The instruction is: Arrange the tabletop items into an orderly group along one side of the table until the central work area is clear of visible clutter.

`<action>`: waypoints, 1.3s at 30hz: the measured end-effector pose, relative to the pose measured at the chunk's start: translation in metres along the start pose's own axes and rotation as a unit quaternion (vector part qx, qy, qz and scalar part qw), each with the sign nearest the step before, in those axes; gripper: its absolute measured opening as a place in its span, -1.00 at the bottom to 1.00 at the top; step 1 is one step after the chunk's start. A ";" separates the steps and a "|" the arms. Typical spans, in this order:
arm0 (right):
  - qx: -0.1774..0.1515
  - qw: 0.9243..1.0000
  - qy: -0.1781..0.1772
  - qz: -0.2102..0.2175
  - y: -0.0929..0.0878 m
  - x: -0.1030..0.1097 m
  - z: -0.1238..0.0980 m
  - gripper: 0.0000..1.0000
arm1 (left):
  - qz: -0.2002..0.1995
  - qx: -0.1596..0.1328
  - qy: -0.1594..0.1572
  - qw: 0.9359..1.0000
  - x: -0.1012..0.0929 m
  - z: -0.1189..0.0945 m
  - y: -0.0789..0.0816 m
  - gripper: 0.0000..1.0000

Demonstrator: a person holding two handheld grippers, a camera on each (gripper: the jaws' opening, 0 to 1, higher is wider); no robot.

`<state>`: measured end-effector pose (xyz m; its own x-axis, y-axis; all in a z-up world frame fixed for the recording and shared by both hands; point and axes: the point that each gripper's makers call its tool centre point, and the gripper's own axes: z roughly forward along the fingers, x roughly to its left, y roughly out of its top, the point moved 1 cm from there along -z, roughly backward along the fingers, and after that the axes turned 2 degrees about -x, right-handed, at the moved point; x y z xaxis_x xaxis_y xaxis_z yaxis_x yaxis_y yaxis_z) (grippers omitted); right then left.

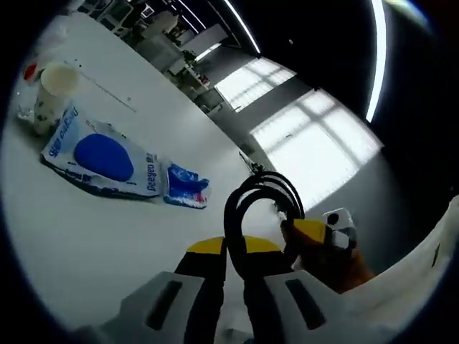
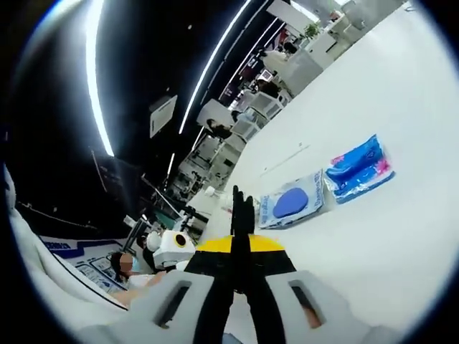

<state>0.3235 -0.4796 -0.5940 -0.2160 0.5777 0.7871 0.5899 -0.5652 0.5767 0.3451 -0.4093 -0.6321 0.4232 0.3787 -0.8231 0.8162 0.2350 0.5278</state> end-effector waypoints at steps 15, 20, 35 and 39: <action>0.033 0.993 -0.113 0.008 -0.007 -0.073 0.003 -0.96 | 0.117 0.094 0.068 0.986 0.006 0.027 -0.009 -0.95; 0.049 0.989 -0.142 0.019 -0.015 -0.094 0.004 -0.95 | 0.140 0.128 0.092 0.978 0.017 0.041 -0.015 -0.95; 0.059 0.983 -0.173 0.010 -0.017 -0.123 0.020 -0.93 | 0.147 0.184 0.127 0.963 0.053 0.060 -0.018 -0.94; 0.067 0.981 -0.183 0.005 -0.021 -0.130 0.022 -0.93 | 0.156 0.199 0.134 0.958 0.060 0.063 -0.021 -0.94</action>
<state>0.3563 -0.5294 -0.7135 0.0698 0.7589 0.6474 0.6924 -0.5041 0.5162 0.3780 -0.4479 -0.7052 0.5986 0.6038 -0.5265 0.7739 -0.2663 0.5745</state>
